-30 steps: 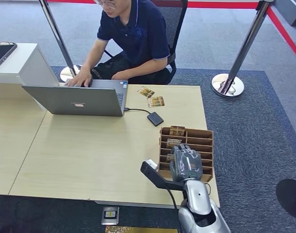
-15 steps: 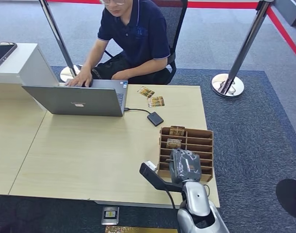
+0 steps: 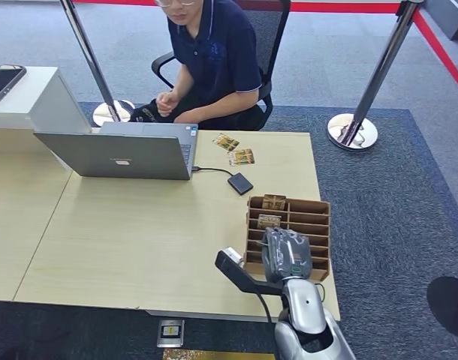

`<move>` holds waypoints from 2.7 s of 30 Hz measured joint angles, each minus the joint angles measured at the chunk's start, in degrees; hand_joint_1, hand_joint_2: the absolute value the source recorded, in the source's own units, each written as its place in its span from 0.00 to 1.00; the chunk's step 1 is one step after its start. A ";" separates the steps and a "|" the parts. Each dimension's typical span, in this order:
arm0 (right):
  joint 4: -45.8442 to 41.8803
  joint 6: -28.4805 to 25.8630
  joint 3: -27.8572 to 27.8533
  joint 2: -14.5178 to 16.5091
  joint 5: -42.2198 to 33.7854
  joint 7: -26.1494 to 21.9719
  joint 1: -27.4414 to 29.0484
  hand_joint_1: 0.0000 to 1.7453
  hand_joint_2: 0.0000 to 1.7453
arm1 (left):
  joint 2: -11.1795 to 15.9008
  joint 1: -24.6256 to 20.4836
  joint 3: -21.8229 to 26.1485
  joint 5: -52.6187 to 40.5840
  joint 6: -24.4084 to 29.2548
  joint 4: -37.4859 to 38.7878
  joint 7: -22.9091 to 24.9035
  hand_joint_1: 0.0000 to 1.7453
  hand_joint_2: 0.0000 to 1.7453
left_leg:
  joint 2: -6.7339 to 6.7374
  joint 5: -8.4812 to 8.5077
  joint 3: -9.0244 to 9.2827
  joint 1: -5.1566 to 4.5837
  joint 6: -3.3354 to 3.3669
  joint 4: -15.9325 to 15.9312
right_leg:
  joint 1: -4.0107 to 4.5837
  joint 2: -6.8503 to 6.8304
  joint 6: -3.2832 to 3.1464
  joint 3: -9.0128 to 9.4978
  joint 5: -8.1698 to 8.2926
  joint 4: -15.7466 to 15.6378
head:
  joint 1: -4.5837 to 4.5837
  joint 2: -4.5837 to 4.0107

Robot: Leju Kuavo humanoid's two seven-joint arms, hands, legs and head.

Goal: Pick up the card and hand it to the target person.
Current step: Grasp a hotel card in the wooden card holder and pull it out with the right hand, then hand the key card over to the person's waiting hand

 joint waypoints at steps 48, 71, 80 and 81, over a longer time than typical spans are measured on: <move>28.74 -4.43 5.95 5.57 -2.93 1.87 -31.11 0.82 1.00 | 0.03 -0.12 -1.89 -3.08 0.83 0.00 1.97 0.00 0.00 | 0.00 0.07 -0.01 0.02 -0.02 0.01 | 0.01 0.00 -0.03 -0.01 0.03 0.07 | 0.00 0.00; 45.17 -9.35 5.34 7.98 0.81 3.78 -34.27 0.00 0.00 | 0.64 -0.02 -3.04 -4.25 0.80 0.00 2.21 0.00 0.00 | 0.01 0.07 -0.03 0.02 -0.02 0.01 | 0.01 0.00 -0.04 -0.04 0.03 0.07 | 0.02 0.00; 37.52 -11.23 4.53 6.72 2.43 3.86 -30.89 0.00 0.00 | 0.77 0.05 -3.05 -3.29 0.82 0.00 2.58 0.00 0.00 | 0.00 0.07 -0.03 0.02 -0.02 0.01 | 0.01 0.00 -0.04 -0.08 0.03 0.05 | 0.00 0.01; 35.15 -11.17 4.22 6.17 2.75 4.01 -29.80 0.00 0.00 | 0.76 0.07 -3.05 -3.14 0.85 0.00 2.70 0.00 0.00 | 0.00 0.07 -0.04 0.02 -0.02 0.01 | 0.01 0.00 -0.04 -0.08 0.03 0.05 | 0.00 0.01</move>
